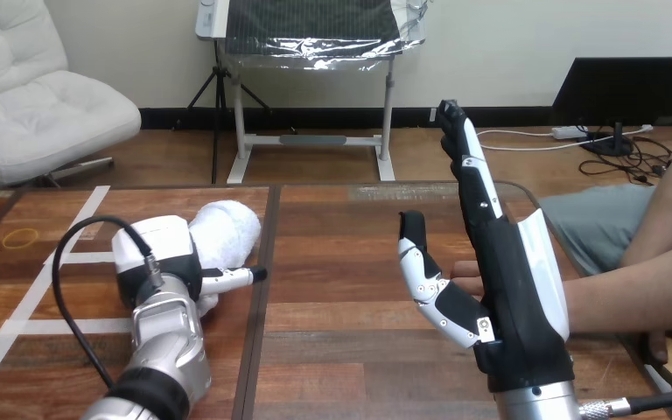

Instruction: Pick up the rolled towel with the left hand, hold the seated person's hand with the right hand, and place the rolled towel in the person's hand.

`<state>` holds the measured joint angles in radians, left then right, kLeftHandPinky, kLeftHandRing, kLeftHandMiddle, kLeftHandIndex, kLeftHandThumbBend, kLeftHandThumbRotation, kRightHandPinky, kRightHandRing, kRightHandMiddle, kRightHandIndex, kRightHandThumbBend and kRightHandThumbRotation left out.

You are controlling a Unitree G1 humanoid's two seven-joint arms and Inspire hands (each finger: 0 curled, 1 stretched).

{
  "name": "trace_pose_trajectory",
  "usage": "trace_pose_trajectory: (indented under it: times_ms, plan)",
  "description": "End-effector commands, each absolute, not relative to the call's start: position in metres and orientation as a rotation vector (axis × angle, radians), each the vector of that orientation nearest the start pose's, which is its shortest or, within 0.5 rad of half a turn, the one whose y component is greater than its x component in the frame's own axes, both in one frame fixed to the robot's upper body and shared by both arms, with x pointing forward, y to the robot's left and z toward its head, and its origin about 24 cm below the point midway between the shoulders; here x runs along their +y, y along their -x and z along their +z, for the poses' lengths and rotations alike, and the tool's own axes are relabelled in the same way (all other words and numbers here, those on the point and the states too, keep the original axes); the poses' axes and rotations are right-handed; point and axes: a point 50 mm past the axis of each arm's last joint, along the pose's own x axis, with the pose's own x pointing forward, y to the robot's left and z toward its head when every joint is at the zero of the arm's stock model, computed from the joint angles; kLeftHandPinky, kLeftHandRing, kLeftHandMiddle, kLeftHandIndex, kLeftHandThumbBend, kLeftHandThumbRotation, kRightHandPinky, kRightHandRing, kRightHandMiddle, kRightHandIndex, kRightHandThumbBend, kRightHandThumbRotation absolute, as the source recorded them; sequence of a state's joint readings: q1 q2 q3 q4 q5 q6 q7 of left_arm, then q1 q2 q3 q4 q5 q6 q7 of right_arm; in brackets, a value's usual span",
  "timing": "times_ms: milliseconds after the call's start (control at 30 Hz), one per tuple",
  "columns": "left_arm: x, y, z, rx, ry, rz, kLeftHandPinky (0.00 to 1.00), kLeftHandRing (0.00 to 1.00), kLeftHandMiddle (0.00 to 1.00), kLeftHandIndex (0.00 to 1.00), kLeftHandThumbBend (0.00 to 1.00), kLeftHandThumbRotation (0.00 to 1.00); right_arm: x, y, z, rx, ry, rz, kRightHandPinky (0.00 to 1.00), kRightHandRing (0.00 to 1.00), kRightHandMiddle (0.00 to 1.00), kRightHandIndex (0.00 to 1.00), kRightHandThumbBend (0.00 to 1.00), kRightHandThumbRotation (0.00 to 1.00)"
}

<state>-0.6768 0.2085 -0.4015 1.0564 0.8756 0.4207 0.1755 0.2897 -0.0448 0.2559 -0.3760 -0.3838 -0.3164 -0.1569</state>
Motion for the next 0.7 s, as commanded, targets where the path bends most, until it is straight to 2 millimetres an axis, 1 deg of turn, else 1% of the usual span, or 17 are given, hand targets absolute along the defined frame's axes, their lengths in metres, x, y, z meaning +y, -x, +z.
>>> trace_pose_trajectory:
  times_ms: [0, 233, 533, 667]
  plan:
    - [0.171, -0.343, -0.006, 0.500, -1.538, -0.062, 0.84, 0.86, 0.89, 0.89, 0.98, 0.94, -0.111, -0.187, 0.112, -0.532, 0.278, 0.034, 1.00, 1.00, 1.00, 1.00, 0.00, 0.00]
    - [0.176, -0.340, -0.011, 0.514, -1.590, -0.072, 0.83, 0.85, 0.88, 0.89, 0.96, 0.95, -0.114, -0.186, 0.113, -0.529, 0.292, 0.033, 1.00, 1.00, 1.00, 1.00, 0.00, 0.00]
    - [0.182, -0.336, -0.016, 0.513, -1.631, -0.070, 0.79, 0.81, 0.85, 0.86, 0.93, 0.93, -0.116, -0.186, 0.114, -0.514, 0.289, 0.023, 1.00, 1.00, 1.00, 1.00, 0.00, 0.00]
    - [0.185, -0.335, -0.017, 0.513, -1.632, -0.064, 0.76, 0.78, 0.83, 0.85, 0.90, 0.91, -0.117, -0.186, 0.115, -0.517, 0.292, 0.023, 1.00, 1.00, 0.99, 1.00, 0.00, 0.00]
